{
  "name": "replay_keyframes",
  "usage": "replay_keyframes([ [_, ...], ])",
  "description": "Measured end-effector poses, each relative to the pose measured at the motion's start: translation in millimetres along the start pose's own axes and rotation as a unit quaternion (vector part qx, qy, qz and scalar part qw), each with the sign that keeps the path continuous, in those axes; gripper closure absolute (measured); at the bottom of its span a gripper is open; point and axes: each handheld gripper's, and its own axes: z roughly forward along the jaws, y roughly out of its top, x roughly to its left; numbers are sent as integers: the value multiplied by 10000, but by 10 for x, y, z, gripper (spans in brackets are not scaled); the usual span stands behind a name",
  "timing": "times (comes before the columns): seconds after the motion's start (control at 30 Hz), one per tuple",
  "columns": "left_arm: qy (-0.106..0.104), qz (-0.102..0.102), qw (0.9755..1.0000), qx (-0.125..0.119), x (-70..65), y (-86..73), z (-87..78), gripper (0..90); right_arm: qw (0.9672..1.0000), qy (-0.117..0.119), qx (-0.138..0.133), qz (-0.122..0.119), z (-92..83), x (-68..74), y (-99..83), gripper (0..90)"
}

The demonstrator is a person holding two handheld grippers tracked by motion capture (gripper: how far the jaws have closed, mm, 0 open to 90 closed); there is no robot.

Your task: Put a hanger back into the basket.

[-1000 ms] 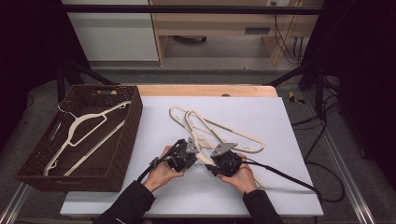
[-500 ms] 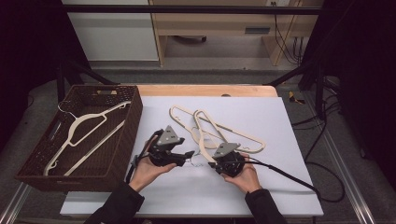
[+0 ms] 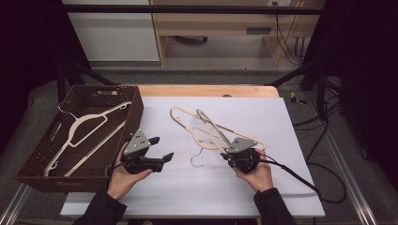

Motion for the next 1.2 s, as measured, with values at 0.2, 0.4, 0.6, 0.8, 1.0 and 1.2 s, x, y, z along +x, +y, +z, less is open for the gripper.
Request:
replay_keyframes([
  [0.2, -54, -50, 10000, -14, -8, -49, 10, 229, 9984, -525, -172, 133, -161, -115, -28, 856],
  [0.4, -40, 21, 10000, -21, -25, -54, 12, 192, 9970, -592, -362, 353, -287, -215, -71, 869],
  [0.6, -54, 70, 9999, -62, -38, -34, -11, 140, 9962, 57, -697, 516, -397, -197, -16, 870],
  [0.8, -163, 207, 9996, -39, -93, 9, -14, 128, 9923, 837, -805, 431, -353, -27, 125, 870],
  [1.0, -272, 337, 9991, 11, -140, 41, 10, 144, 9858, 1445, -793, 332, -256, 158, 242, 870],
  [1.2, -415, 586, 9972, 212, -211, 39, 100, 193, 9797, 1837, -766, 233, -181, 304, 311, 870],
])
